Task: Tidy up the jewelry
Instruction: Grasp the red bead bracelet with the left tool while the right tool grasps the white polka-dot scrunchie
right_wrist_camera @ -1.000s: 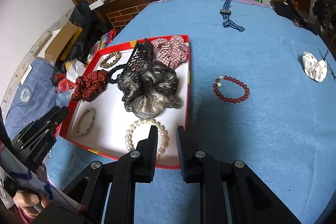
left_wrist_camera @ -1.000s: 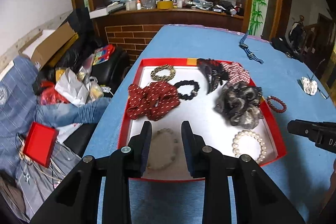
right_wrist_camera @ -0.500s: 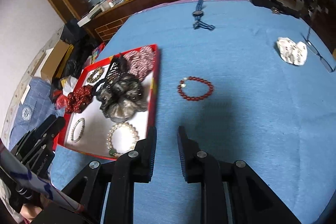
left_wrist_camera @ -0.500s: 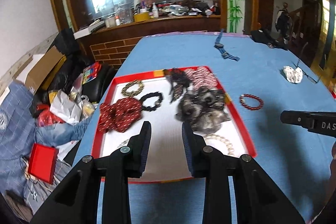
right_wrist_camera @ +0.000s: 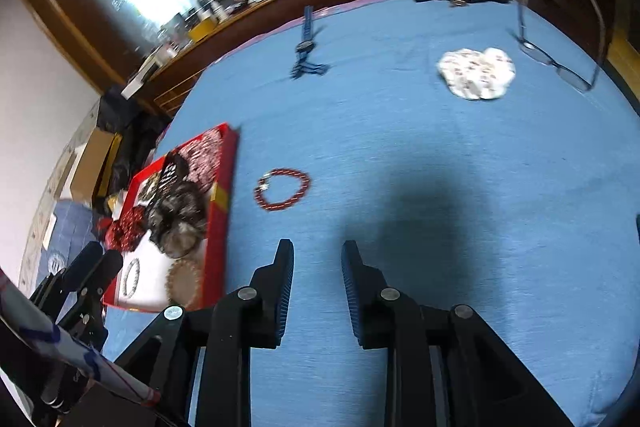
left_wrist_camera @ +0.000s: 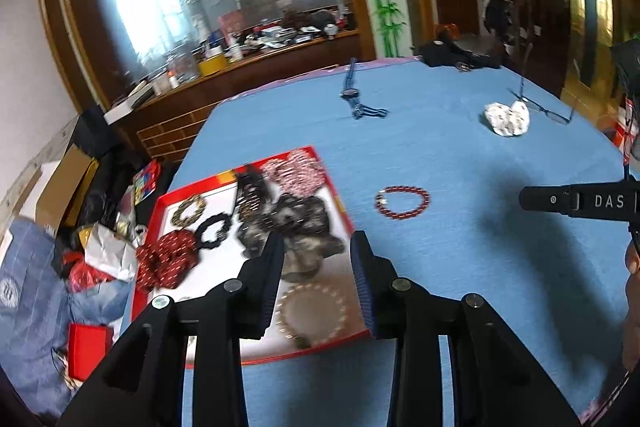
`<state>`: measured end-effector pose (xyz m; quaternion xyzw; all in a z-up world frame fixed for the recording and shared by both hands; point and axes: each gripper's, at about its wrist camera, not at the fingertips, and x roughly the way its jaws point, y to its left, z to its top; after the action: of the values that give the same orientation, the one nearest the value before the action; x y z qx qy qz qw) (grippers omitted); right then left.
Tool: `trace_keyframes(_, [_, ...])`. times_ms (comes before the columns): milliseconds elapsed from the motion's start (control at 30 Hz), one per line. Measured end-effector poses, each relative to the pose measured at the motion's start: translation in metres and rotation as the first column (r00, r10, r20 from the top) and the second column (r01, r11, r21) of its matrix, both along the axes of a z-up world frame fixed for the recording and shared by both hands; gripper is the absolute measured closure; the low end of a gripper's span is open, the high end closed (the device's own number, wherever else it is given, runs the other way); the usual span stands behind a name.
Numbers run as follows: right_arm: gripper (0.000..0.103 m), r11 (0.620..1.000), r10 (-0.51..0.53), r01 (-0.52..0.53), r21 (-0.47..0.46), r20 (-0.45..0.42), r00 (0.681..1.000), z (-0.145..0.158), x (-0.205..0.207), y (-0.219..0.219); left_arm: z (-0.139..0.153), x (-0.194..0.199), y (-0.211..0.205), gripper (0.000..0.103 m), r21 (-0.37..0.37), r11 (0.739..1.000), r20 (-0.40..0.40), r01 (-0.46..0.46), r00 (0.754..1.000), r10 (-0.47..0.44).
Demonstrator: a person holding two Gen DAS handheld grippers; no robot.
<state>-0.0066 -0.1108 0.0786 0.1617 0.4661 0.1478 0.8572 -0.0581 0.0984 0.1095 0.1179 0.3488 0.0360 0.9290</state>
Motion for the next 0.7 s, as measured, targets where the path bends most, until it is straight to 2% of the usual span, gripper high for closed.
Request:
trace_keyframes(167, [0.076, 0.999, -0.045, 0.045, 0.029, -0.013, 0.999, -0.008, 0.003, -0.031, 0.001, 0.008, -0.026, 0.07, 0.013, 0.999, -0.018, 0.052, 0.998, -0.052])
trace_keyframes(300, [0.075, 0.995, -0.091, 0.092, 0.044, -0.025, 0.996, -0.015, 0.008, -0.057, 0.003, 0.04, -0.031, 0.07, -0.129, 0.985, -0.133, 0.117, 0.982, -0.134])
trace_keyframes(467, [0.074, 0.987, -0.143, 0.146, 0.067, -0.056, 0.988, -0.032, 0.014, -0.086, -0.012, 0.104, -0.034, 0.07, -0.25, 0.964, -0.283, 0.092, 0.945, -0.164])
trace_keyframes(567, [0.074, 0.985, -0.149, 0.154, 0.08, -0.069, 0.987, -0.037, 0.013, -0.095, -0.025, 0.132, -0.037, 0.071, -0.257, 0.965, -0.337, 0.056, 0.93, -0.144])
trace_keyframes(700, [0.074, 0.985, -0.15, 0.155, 0.081, -0.063, 0.987, -0.036, 0.01, -0.104, -0.048, 0.164, -0.039, 0.071, -0.228, 0.974, -0.397, 0.013, 0.912, -0.105])
